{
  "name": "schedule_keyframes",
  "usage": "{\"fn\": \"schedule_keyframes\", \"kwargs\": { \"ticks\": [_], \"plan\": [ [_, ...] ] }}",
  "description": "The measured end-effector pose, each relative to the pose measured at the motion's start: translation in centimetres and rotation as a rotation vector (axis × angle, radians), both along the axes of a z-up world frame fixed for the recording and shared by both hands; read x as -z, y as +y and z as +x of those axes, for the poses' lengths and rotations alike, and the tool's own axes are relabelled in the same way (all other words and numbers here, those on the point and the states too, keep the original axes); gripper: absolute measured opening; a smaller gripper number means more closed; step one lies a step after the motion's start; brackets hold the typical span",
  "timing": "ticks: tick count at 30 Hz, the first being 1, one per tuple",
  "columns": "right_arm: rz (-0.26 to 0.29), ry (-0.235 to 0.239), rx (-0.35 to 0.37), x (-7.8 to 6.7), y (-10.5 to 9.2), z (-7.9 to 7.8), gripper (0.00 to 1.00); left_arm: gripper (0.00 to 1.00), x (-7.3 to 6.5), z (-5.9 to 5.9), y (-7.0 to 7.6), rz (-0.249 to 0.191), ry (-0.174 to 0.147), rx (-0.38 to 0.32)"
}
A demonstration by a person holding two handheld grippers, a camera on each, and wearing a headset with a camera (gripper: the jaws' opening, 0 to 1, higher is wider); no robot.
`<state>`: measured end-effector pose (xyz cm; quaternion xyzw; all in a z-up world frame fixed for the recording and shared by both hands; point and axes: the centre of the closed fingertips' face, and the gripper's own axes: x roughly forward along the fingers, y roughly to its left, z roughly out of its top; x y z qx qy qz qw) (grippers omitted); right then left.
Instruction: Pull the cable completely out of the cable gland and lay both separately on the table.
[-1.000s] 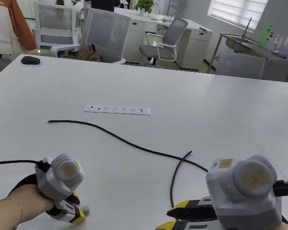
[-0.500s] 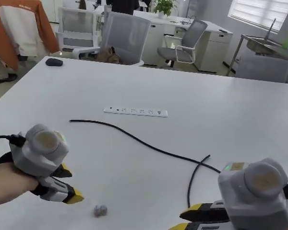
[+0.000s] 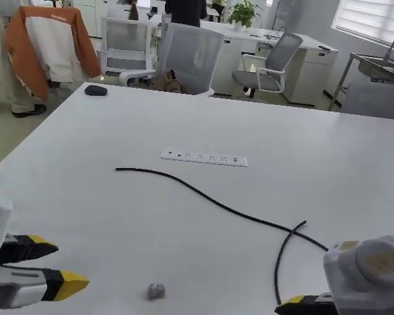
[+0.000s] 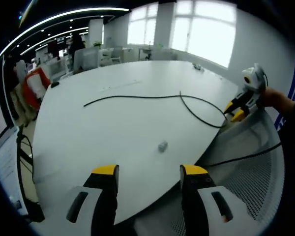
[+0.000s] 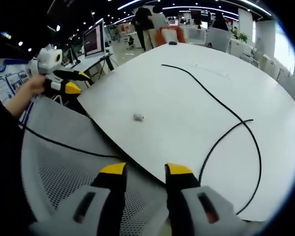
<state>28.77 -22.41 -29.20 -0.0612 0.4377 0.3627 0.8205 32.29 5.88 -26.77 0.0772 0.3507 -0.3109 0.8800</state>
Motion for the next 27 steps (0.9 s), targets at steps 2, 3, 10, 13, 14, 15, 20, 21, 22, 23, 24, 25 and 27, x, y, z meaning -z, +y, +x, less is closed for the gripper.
{"fn": "schedule_keyframes", "kwargs": {
  "ticks": [2, 3, 10, 13, 14, 15, 20, 21, 22, 23, 24, 25, 27],
  "plan": [
    [0.029, 0.017, 0.052, 0.4, 0.0, -0.1, 0.32, 0.5, 0.7, -0.4, 0.5, 0.011, 0.001, -0.027],
    [0.039, 0.023, 0.065, 0.7, 0.1, -0.3, 0.34, 0.5, 0.8, -0.6, 0.6, 0.01, 0.007, -0.034],
    [0.048, 0.052, 0.081, 2.0, 0.1, -1.2, 0.39, 0.52, 0.3, -0.9, 1.5, -0.023, -0.024, -0.112],
    [0.036, 0.057, 0.081, 2.1, -0.1, -1.4, 0.41, 0.53, 0.4, -0.9, 1.8, -0.024, -0.028, -0.128],
    [0.038, 0.055, 0.083, 2.1, -0.1, -1.4, 0.41, 0.54, 0.4, -0.9, 1.9, -0.032, -0.025, -0.133],
    [0.041, 0.055, 0.086, 2.0, -0.2, -1.4, 0.41, 0.54, 0.5, -1.1, 1.8, -0.042, -0.02, -0.127],
    [0.036, 0.048, 0.112, 1.7, -0.6, -1.1, 0.44, 0.53, 0.2, -1.2, 1.9, -0.055, -0.023, -0.123],
    [0.035, 0.047, 0.108, 1.6, -0.6, -1.1, 0.44, 0.53, 0.2, -1.2, 2.0, -0.058, -0.024, -0.125],
    [0.037, 0.045, 0.102, 1.5, -0.5, -1.1, 0.44, 0.53, 0.1, -1.2, 2.0, -0.06, -0.023, -0.127],
    [0.038, 0.044, 0.102, 1.3, -0.5, -1.0, 0.44, 0.53, 0.1, -1.2, 2.0, -0.06, -0.022, -0.127],
    [0.04, 0.04, 0.101, 1.2, -0.4, -0.9, 0.44, 0.53, 0.1, -1.2, 2.0, -0.058, -0.021, -0.125],
    [0.04, 0.038, 0.1, 1.1, -0.4, -0.9, 0.44, 0.53, 0.1, -1.2, 2.0, -0.056, -0.021, -0.124],
    [0.046, 0.033, 0.096, 0.9, -0.2, -0.7, 0.44, 0.52, 0.1, -1.2, 1.8, -0.056, -0.025, -0.116]
  ]
}}
